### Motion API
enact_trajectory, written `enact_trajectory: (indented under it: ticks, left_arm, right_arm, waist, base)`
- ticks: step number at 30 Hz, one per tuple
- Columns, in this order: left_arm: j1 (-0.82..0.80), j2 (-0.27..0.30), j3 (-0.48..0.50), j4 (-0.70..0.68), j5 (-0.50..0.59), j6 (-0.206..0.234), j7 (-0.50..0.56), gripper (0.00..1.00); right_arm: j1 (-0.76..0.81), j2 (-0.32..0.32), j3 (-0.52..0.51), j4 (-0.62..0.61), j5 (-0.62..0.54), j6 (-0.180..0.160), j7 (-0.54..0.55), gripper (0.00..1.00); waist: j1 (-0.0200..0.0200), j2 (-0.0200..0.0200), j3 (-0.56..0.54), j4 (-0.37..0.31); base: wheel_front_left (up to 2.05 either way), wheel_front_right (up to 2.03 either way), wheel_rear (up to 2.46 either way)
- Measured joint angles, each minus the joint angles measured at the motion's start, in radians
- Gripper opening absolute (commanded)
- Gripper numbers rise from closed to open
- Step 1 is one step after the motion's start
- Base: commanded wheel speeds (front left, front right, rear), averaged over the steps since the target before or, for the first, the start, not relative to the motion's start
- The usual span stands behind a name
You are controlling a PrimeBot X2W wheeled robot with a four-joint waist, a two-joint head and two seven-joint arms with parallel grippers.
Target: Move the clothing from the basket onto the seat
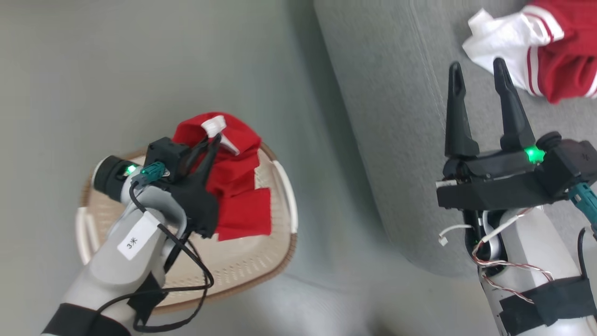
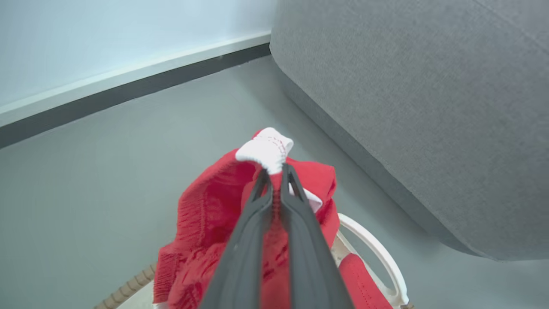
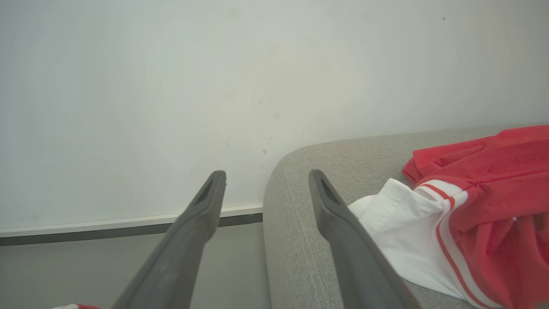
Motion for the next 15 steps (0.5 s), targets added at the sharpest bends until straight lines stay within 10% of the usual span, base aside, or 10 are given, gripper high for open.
enact_trajectory:
  ticks: [15]
  left_arm:
    - [0.054, -0.027, -0.013, -0.195, -0.077, -0.008, -0.022, 0.00]
  right_arm:
    - [0.090, -0.018, -0.022, 0.058, 0.000, 0.049, 0.000, 1.00]
  waist:
    - [0.0001, -0.0001, -0.201, 0.116]
  base:
    - [0.00, 0.00, 0.00]
